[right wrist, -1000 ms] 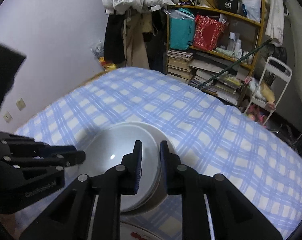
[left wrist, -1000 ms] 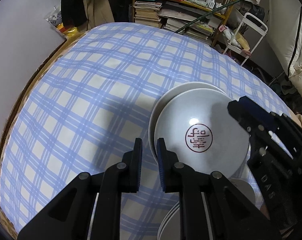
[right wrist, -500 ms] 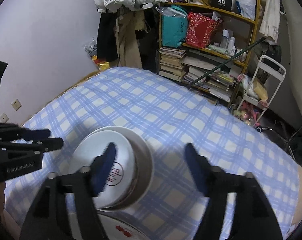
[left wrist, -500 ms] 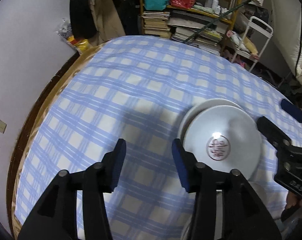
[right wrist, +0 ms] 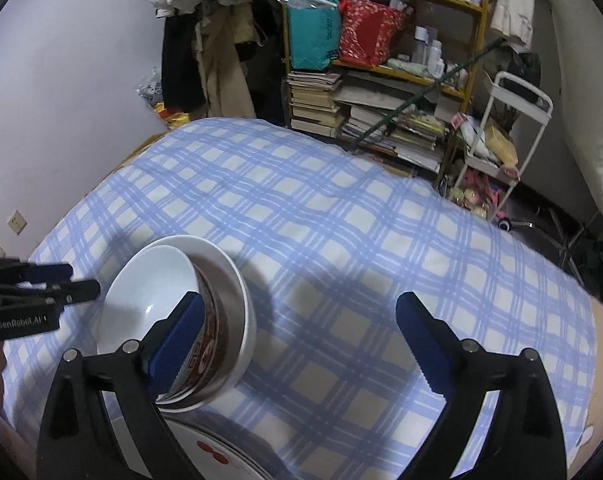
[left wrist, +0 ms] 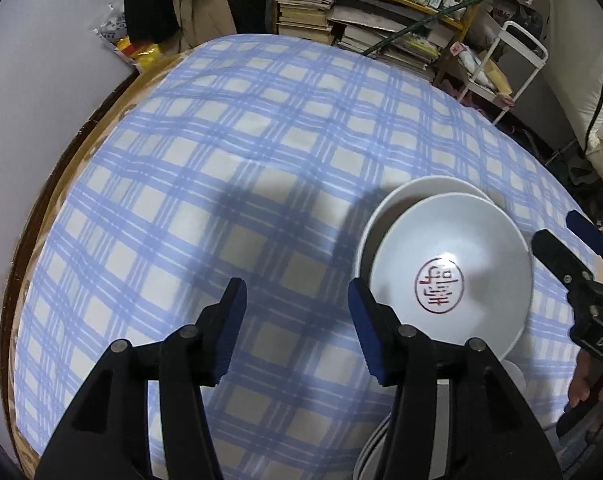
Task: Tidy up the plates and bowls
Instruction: 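Move both open grippers around the rim of the nested bowl stack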
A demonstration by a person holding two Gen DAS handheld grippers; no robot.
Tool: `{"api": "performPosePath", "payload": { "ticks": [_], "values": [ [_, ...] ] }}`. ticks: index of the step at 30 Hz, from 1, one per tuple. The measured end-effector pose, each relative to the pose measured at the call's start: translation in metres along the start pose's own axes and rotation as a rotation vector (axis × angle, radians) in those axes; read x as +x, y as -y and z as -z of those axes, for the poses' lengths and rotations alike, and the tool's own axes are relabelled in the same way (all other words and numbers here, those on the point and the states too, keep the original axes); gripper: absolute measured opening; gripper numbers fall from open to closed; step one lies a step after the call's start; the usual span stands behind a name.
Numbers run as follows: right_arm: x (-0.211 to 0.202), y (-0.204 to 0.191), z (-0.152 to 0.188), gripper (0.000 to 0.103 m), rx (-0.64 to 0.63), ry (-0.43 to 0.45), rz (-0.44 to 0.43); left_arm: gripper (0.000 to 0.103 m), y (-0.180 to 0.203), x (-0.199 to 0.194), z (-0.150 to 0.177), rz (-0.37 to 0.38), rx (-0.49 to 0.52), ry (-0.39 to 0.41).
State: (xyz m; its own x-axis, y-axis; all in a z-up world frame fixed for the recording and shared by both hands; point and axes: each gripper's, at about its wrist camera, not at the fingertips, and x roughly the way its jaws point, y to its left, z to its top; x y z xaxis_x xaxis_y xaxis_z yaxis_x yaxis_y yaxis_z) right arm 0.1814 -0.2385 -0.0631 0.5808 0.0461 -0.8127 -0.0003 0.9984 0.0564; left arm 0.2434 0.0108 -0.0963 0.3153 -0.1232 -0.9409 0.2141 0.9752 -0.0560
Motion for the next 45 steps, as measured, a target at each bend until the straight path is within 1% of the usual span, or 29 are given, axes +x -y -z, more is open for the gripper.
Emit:
{"api": "performPosePath", "payload": {
  "ticks": [2,4,5,7,8,11,13,18,23,26,28,30,32,33,36,40,45],
  "values": [
    [0.002,0.003,0.0,0.101,0.015,-0.013,-0.001,0.052,-0.001,0.001,0.0,0.005,-0.007,-0.007],
    [0.003,0.004,0.001,0.101,0.019,-0.018,0.014,0.052,-0.004,0.001,0.0,0.041,-0.023,-0.017],
    [0.004,0.005,0.001,0.101,0.022,-0.022,0.021,0.052,-0.005,0.001,-0.001,0.072,-0.031,-0.022],
    [0.007,0.01,0.002,0.101,0.042,-0.038,0.029,0.052,-0.006,-0.003,-0.002,0.115,-0.034,-0.009],
    [0.008,0.012,0.003,0.101,0.051,-0.044,0.028,0.052,-0.005,-0.004,-0.002,0.117,-0.027,-0.002],
    [0.012,0.018,0.004,0.101,0.09,-0.067,0.013,0.052,0.001,-0.005,-0.004,0.082,0.006,0.014],
    [0.015,0.02,0.006,0.101,0.109,-0.083,-0.002,0.052,0.003,-0.003,-0.006,0.074,0.011,0.017],
    [0.023,0.016,0.01,0.101,0.098,-0.116,-0.003,0.052,0.009,0.003,-0.004,0.066,0.028,0.004],
    [0.027,0.011,0.013,0.101,0.087,-0.138,-0.001,0.052,0.008,0.0,-0.004,0.061,0.028,0.016],
    [0.03,0.011,0.014,0.101,0.088,-0.147,0.002,0.052,0.002,-0.005,-0.007,0.044,-0.007,0.047],
    [0.031,0.011,0.014,0.101,0.092,-0.154,0.004,0.052,-0.003,-0.006,-0.01,0.053,-0.032,0.054],
    [0.032,0.012,0.015,0.101,0.095,-0.156,0.004,0.052,-0.009,-0.004,-0.012,0.077,-0.051,0.048],
    [0.033,0.012,0.015,0.101,0.094,-0.161,0.003,0.052,-0.008,0.001,-0.012,0.112,-0.034,0.043],
    [0.033,0.012,0.015,0.101,0.094,-0.164,0.004,0.052,-0.008,0.003,-0.012,0.113,-0.032,0.037],
    [0.035,0.013,0.016,0.101,0.101,-0.173,0.008,0.052,-0.004,0.012,-0.012,0.102,-0.021,0.017],
    [0.038,0.013,0.018,0.101,0.107,-0.186,-0.005,0.052,-0.004,0.014,-0.01,0.097,-0.036,0.02],
    [0.039,0.016,0.019,0.101,0.131,-0.205,-0.016,0.052,0.0,0.013,-0.009,0.067,-0.007,0.024]
  ]
}}
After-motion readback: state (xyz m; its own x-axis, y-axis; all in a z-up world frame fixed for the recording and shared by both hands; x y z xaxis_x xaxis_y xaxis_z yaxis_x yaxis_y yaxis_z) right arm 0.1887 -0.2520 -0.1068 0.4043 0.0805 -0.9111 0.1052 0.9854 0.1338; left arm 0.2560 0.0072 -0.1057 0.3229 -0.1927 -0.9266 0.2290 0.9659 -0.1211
